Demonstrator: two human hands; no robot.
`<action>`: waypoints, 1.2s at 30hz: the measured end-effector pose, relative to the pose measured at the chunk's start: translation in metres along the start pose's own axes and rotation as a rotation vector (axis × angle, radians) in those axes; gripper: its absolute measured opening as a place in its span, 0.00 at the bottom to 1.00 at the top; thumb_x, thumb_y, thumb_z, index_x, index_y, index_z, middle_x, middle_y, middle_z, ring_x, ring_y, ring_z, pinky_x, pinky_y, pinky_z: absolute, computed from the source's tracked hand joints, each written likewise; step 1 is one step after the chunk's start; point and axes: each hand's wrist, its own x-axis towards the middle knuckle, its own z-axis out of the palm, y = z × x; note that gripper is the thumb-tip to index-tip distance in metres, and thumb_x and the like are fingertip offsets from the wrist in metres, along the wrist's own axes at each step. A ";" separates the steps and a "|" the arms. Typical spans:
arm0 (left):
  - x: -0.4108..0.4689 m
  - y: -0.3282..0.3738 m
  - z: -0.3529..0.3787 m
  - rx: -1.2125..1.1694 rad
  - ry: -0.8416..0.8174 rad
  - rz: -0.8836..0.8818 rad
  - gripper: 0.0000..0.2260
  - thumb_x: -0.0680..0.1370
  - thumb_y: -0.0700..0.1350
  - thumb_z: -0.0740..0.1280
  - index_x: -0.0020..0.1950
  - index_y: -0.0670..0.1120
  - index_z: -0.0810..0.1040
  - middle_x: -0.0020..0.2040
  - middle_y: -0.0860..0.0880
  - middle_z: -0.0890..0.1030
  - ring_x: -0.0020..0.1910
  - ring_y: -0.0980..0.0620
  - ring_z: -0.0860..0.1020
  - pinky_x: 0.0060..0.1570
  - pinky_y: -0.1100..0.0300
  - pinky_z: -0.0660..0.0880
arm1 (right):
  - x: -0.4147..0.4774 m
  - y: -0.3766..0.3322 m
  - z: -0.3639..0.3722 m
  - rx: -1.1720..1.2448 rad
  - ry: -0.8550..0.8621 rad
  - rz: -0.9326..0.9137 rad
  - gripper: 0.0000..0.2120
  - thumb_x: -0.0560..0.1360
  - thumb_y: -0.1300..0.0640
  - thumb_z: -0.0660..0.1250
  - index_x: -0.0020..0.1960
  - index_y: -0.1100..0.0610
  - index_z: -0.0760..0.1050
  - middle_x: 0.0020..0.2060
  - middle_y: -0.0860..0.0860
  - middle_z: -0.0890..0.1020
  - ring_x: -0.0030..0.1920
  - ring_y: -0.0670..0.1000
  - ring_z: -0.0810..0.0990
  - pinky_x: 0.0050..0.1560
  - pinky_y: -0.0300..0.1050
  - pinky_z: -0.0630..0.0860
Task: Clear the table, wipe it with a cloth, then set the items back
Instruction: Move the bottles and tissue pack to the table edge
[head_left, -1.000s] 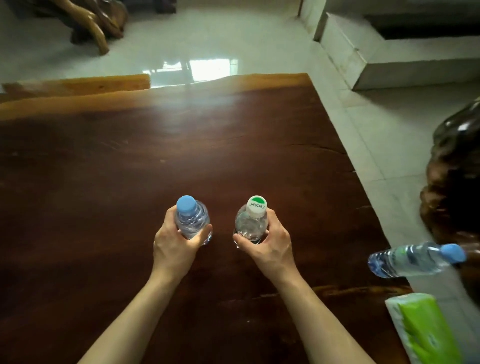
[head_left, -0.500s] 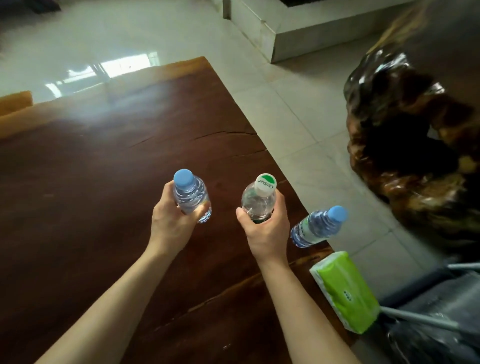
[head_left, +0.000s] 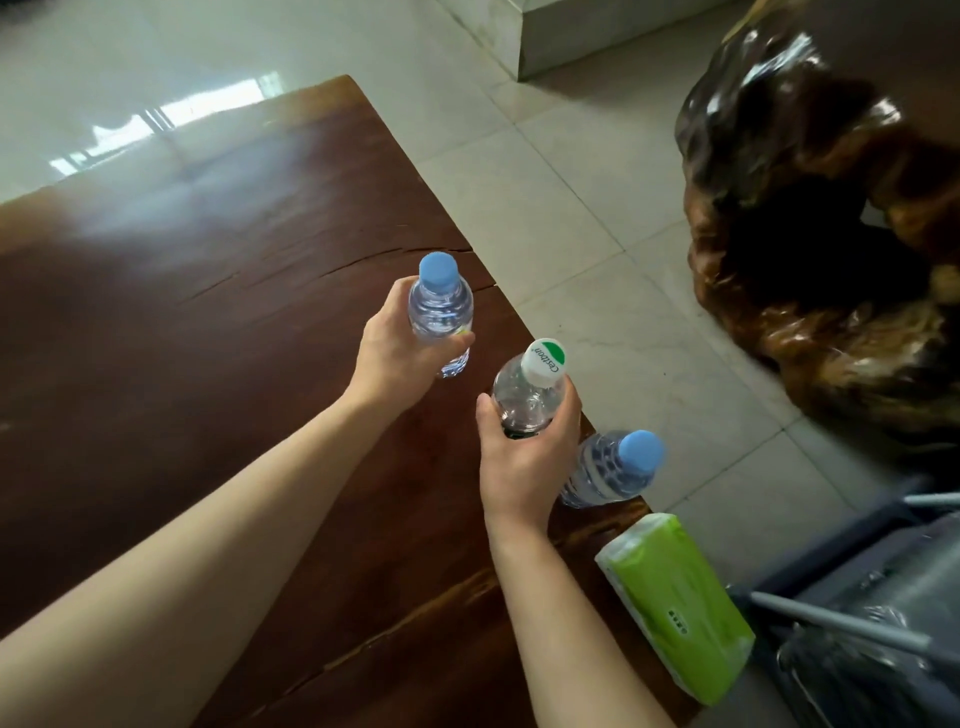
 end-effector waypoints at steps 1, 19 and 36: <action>0.003 0.000 0.003 0.001 -0.009 0.001 0.28 0.68 0.49 0.79 0.65 0.50 0.73 0.53 0.55 0.81 0.53 0.53 0.81 0.56 0.53 0.78 | 0.002 0.001 0.001 -0.011 0.003 -0.002 0.35 0.68 0.55 0.80 0.70 0.59 0.70 0.61 0.51 0.77 0.60 0.45 0.74 0.60 0.20 0.61; 0.023 -0.005 0.032 0.006 -0.160 -0.018 0.30 0.68 0.51 0.79 0.66 0.53 0.70 0.54 0.58 0.81 0.54 0.57 0.80 0.57 0.54 0.78 | 0.002 0.017 0.005 -0.116 -0.060 -0.021 0.38 0.69 0.52 0.79 0.72 0.62 0.66 0.67 0.57 0.76 0.67 0.51 0.74 0.67 0.29 0.66; -0.090 -0.045 -0.049 0.185 0.027 -0.096 0.28 0.74 0.60 0.72 0.70 0.51 0.72 0.67 0.53 0.76 0.64 0.57 0.76 0.60 0.64 0.68 | -0.030 0.009 -0.016 -0.267 -0.238 0.052 0.47 0.71 0.52 0.77 0.79 0.66 0.54 0.77 0.63 0.63 0.77 0.59 0.61 0.76 0.41 0.52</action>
